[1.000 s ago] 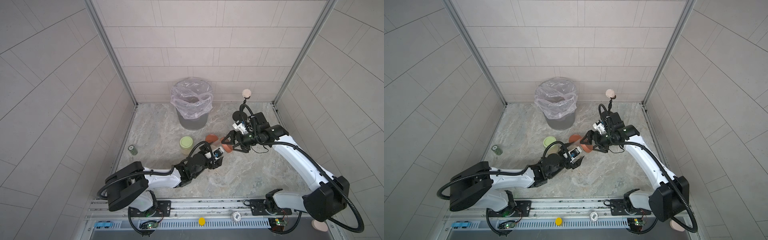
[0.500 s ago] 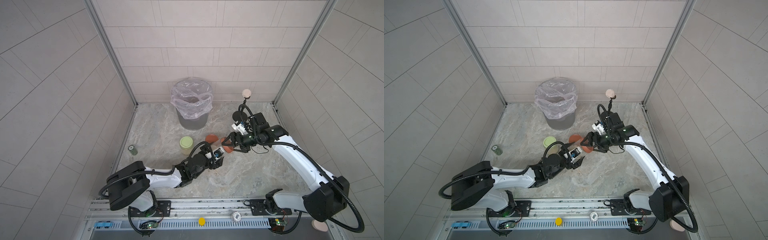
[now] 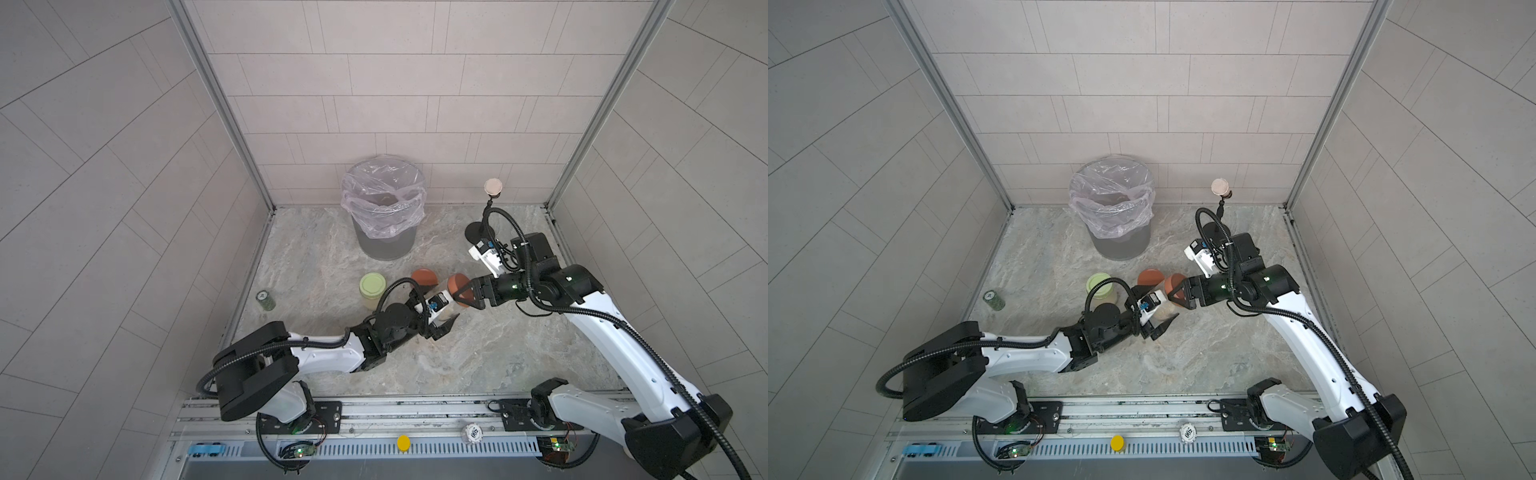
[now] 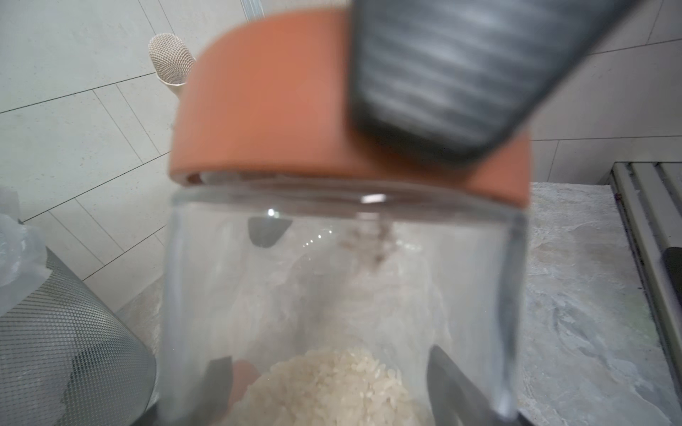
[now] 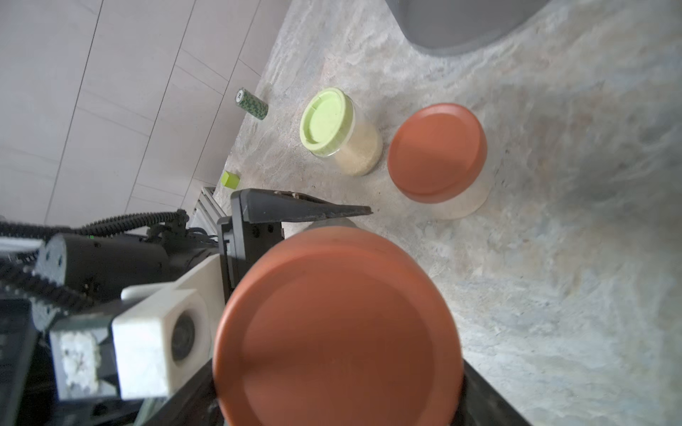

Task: Empty moldy rice from jars
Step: Unscrew the lid from the jar.

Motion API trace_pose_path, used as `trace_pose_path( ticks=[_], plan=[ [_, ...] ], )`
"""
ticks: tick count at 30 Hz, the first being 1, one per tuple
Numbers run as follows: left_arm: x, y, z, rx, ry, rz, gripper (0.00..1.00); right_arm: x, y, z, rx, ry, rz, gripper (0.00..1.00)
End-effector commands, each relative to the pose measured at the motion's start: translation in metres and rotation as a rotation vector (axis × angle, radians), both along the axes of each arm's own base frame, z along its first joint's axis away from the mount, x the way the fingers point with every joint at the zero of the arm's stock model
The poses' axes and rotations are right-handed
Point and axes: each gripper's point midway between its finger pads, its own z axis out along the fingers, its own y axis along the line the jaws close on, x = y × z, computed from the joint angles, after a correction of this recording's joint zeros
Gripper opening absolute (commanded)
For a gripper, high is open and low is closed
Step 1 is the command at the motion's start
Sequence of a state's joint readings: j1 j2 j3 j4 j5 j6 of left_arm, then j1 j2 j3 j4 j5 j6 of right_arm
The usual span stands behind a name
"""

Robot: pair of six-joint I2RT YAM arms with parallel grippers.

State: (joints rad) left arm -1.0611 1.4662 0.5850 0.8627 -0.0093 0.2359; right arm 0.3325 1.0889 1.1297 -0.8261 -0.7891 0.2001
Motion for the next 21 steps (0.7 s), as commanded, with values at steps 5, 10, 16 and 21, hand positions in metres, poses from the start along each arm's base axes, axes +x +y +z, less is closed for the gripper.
trace_pose_path(
  ticks=[5,10,16,21],
  plan=[
    [-0.008,-0.020,0.045,-0.118,-0.044,-0.107,0.00,-0.002,0.002,-0.001,-0.136,-0.258,0.232,0.53],
    [-0.008,-0.022,0.048,-0.130,-0.046,-0.113,0.00,0.000,0.004,0.004,-0.152,-0.406,0.307,0.65],
    [-0.007,-0.015,0.054,-0.137,-0.059,-0.091,0.00,0.007,-0.003,0.004,-0.208,-0.479,0.291,0.77],
    [-0.007,-0.011,0.054,-0.134,-0.067,-0.077,0.00,0.009,-0.005,0.002,-0.217,-0.479,0.263,0.83]
  ],
)
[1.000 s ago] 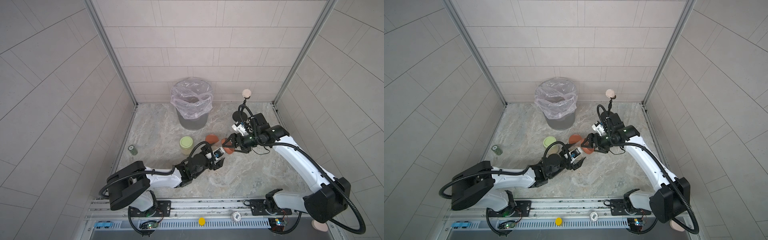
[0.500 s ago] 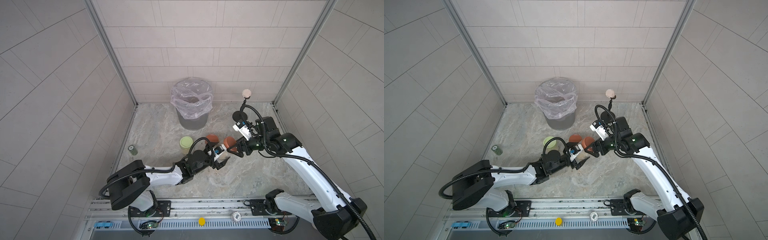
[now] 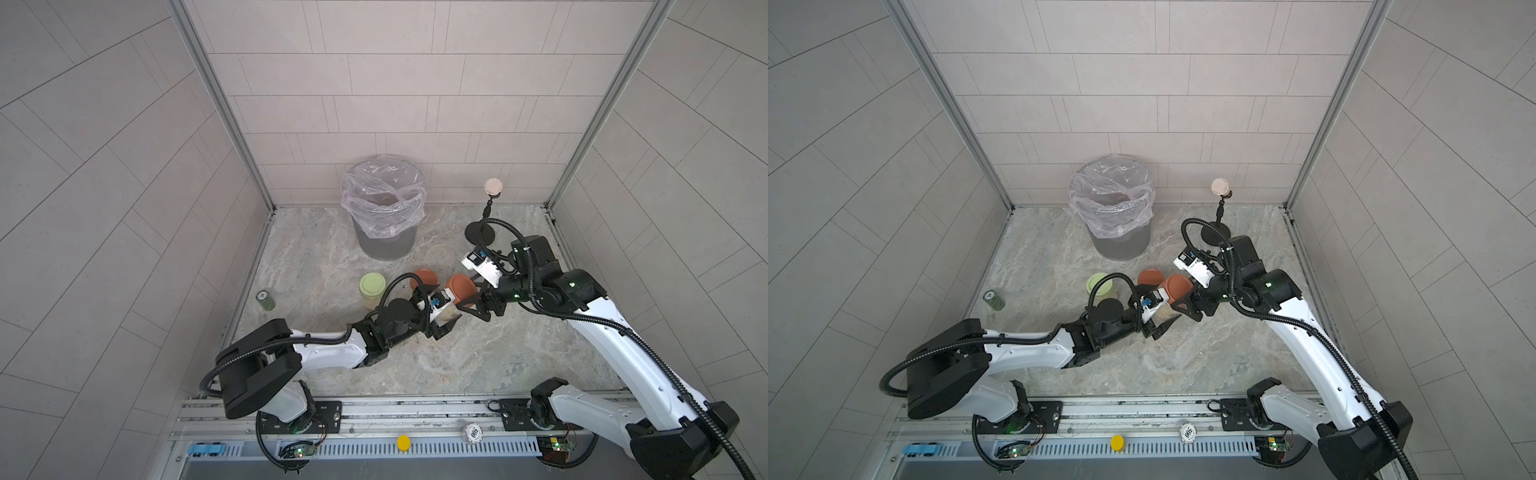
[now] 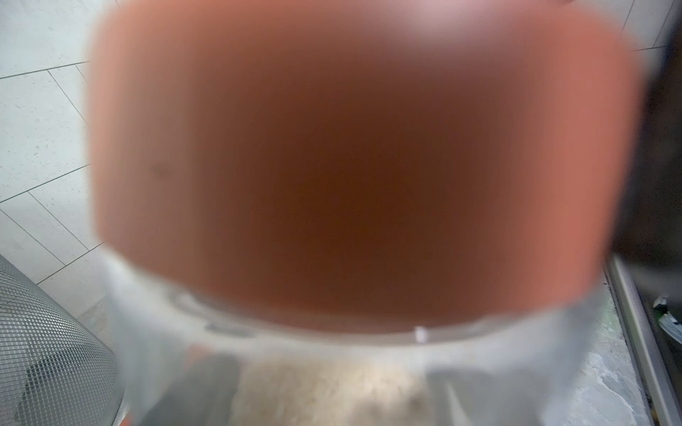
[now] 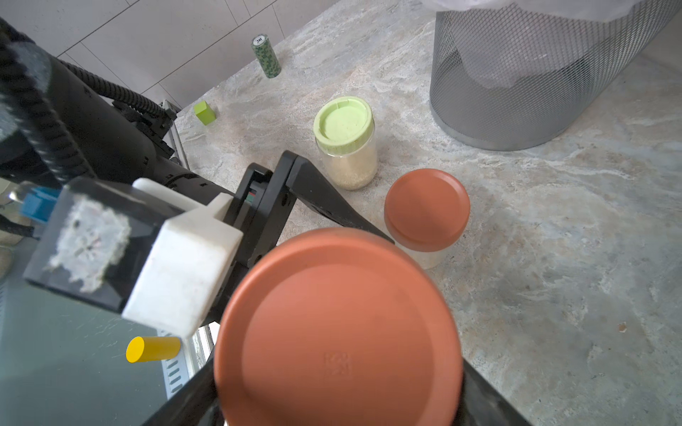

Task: Empty moldy rice from jars
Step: Unscrew the lid from the jar.

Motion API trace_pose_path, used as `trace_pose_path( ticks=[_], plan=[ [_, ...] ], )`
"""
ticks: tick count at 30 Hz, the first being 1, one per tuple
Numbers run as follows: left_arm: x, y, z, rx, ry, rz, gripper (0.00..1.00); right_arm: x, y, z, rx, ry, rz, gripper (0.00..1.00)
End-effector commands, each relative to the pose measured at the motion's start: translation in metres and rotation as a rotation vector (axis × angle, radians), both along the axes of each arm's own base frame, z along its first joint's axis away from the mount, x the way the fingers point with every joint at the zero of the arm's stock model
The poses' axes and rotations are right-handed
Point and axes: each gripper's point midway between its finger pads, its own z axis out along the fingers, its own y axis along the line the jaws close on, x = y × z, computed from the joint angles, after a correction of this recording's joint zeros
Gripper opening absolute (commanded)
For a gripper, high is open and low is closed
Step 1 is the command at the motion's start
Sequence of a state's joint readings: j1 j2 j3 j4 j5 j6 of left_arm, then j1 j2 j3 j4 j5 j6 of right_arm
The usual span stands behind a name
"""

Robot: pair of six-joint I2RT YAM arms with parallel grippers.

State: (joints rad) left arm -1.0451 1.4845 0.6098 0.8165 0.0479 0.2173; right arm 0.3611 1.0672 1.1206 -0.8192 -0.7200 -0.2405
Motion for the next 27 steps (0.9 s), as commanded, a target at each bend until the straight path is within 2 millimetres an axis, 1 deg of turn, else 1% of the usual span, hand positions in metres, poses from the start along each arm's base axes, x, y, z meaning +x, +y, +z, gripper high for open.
trace_pose_path(
  ticks=[1,6,10,14,17,24,27],
  plan=[
    [-0.006,-0.005,0.063,-0.157,-0.108,-0.033,0.00,0.010,-0.004,0.004,-0.033,-0.122,0.009,0.84],
    [-0.005,-0.001,0.063,-0.156,-0.120,-0.013,0.00,0.011,-0.009,0.010,-0.025,-0.131,-0.039,0.91],
    [-0.004,0.003,0.065,-0.159,-0.131,-0.001,0.00,0.011,-0.010,0.011,-0.011,-0.124,-0.063,0.94],
    [-0.004,0.005,0.067,-0.164,-0.143,0.005,0.00,0.010,-0.010,0.011,0.002,-0.131,-0.065,0.95],
    [-0.004,0.005,0.066,-0.162,-0.147,0.008,0.00,0.006,-0.008,0.015,0.029,-0.128,-0.062,0.95],
    [0.003,0.008,0.062,-0.153,-0.167,0.053,0.00,-0.005,-0.009,0.032,0.090,-0.145,-0.064,0.95],
    [0.006,0.011,0.060,-0.151,-0.184,0.072,0.00,-0.012,-0.009,0.036,0.125,-0.128,-0.067,0.95]
  ],
)
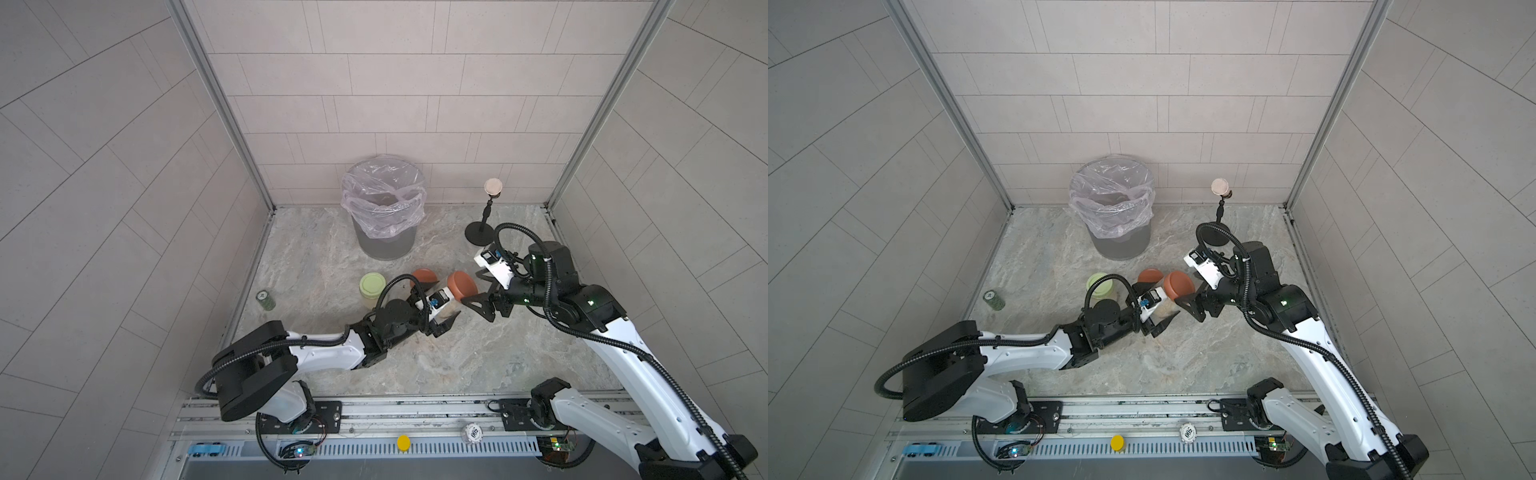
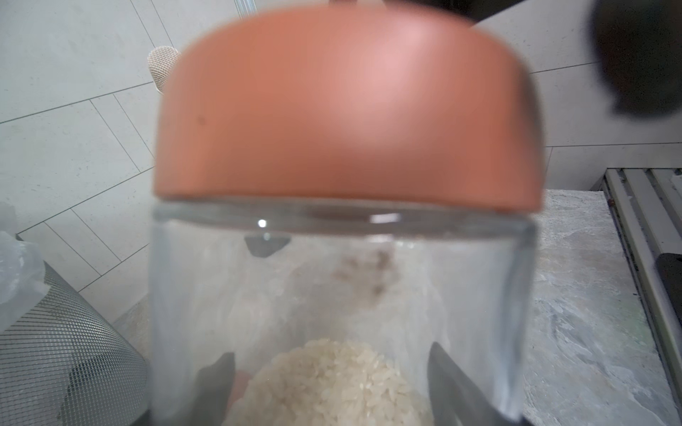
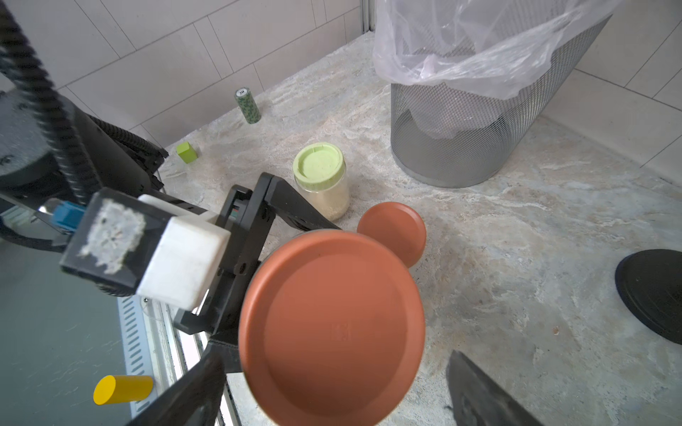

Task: Empty moldy rice from jars
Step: Unscrew the lid from the jar.

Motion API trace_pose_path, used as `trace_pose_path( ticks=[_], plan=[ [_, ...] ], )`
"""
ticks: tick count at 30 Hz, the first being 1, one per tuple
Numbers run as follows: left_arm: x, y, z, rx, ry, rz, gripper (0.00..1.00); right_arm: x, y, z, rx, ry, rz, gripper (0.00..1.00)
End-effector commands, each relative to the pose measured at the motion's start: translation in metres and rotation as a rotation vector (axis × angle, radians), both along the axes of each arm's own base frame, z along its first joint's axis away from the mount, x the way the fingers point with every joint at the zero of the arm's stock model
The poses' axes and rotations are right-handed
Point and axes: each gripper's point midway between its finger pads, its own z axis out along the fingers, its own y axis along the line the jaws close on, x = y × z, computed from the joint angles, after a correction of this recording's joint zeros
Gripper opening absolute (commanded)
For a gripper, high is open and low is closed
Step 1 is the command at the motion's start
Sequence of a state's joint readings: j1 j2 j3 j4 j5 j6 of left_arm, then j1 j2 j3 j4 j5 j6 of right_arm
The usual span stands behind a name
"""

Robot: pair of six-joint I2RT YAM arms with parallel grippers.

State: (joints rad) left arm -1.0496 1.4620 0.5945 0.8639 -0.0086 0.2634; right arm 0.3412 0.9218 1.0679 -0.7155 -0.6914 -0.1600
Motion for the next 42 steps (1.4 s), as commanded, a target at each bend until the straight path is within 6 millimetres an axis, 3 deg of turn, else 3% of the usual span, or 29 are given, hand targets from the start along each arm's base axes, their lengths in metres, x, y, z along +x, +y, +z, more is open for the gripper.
trace_pose_path(
  ticks=[1,4,9,12,15,20,27,42],
  plan=[
    [0.000,0.004,0.046,-0.130,-0.120,0.023,0.00,-0.010,0.002,0.006,0.055,0.011,0.013,0.95],
    [0.003,0.008,0.046,-0.136,-0.137,0.049,0.00,-0.011,0.000,0.015,0.107,0.058,-0.048,0.95],
    [0.010,0.011,0.041,-0.102,-0.173,0.110,0.00,0.009,-0.010,0.042,0.275,0.240,-0.318,1.00],
    [0.013,0.010,0.037,-0.063,-0.202,0.135,0.00,0.018,-0.017,0.040,0.346,0.441,-0.497,0.98],
    [0.013,0.006,0.033,-0.031,-0.228,0.146,0.00,0.017,-0.026,0.025,0.406,0.656,-0.698,0.94],
    [0.013,0.000,0.027,-0.010,-0.244,0.146,0.00,0.015,-0.020,0.034,0.435,0.651,-0.763,0.95],
    [0.011,-0.007,0.026,-0.006,-0.254,0.132,0.00,0.016,-0.008,0.013,0.364,0.695,-0.748,0.98],
    [0.009,-0.001,0.027,-0.002,-0.265,0.149,0.00,0.017,-0.001,-0.027,0.263,0.739,-0.725,0.99]
  ],
)
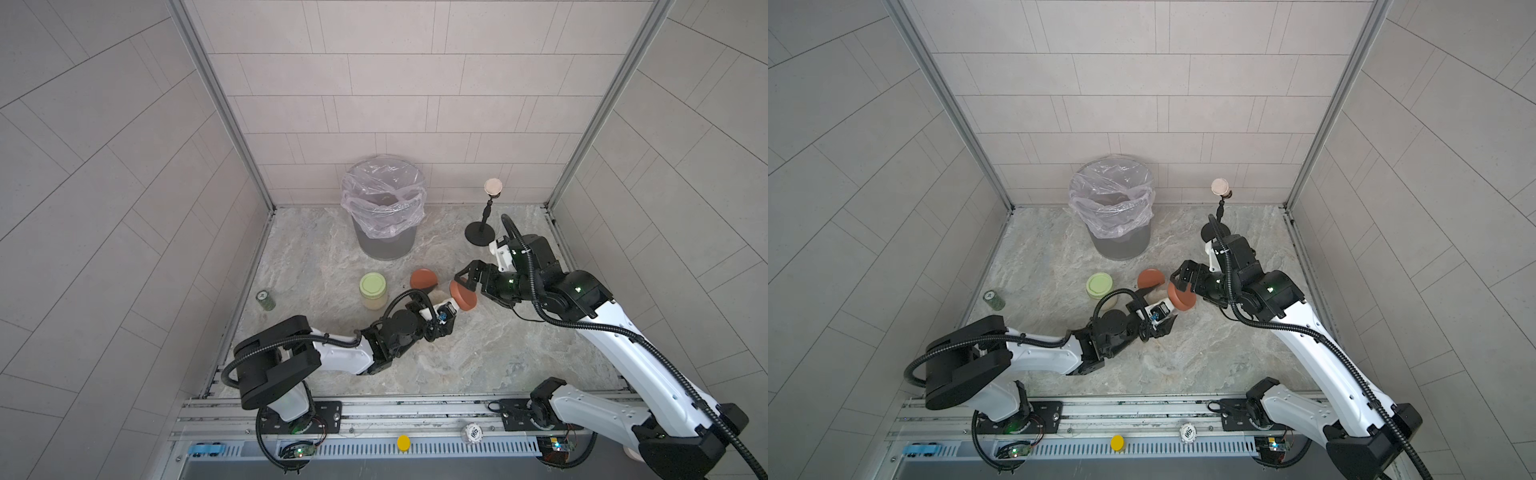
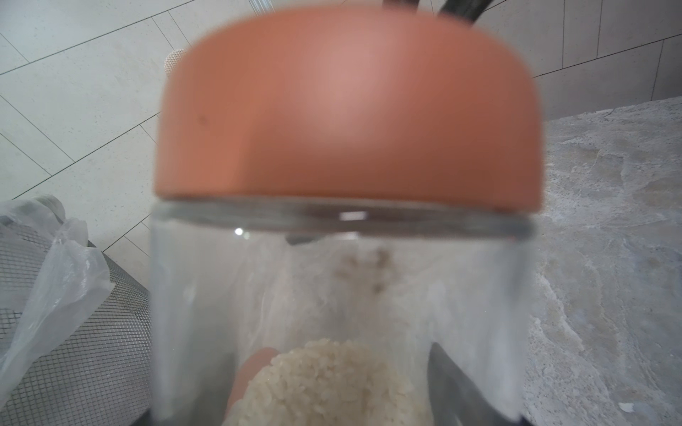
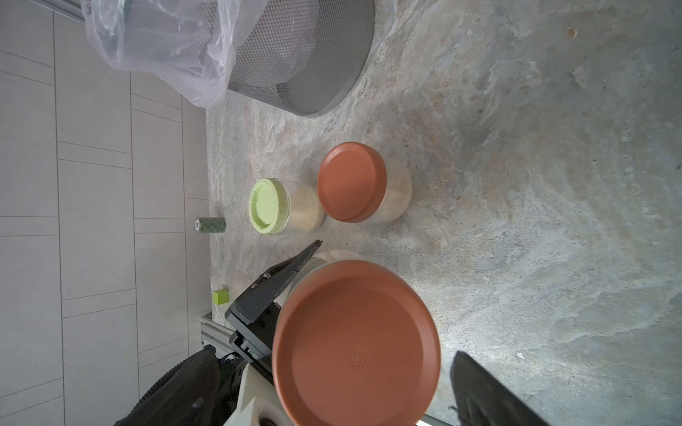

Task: Empty moldy rice from jars
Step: Unscrew the lid from the jar.

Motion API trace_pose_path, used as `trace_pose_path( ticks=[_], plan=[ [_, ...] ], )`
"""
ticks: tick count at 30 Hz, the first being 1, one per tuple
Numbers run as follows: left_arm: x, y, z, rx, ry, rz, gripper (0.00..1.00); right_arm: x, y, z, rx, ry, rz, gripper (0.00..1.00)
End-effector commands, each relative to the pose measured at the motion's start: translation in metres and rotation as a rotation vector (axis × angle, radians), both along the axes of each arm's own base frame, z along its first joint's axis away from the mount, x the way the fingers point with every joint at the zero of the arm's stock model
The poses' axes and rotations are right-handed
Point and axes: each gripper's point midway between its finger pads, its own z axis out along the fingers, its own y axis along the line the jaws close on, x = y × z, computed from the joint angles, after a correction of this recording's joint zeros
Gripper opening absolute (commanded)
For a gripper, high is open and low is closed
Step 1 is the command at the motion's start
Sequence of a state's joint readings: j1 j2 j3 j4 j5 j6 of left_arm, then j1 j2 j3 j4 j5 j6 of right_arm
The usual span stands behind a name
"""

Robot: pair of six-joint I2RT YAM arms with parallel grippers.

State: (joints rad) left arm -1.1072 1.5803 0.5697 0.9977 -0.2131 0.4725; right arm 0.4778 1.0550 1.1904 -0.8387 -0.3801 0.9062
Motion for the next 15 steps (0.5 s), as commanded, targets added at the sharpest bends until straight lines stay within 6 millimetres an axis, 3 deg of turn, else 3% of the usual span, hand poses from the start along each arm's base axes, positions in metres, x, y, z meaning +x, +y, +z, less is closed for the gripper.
trace_pose_path(
  ticks=[1,15],
  plan=[
    [0.000,-0.003,0.055,-0.146,-0.101,0.005,0.00,-0.003,0.001,-0.008,-0.015,0.020,0.015,0.99],
    [-0.003,-0.001,0.062,-0.161,-0.113,0.010,0.00,-0.009,0.010,-0.024,-0.002,0.073,0.061,0.99]
  ],
)
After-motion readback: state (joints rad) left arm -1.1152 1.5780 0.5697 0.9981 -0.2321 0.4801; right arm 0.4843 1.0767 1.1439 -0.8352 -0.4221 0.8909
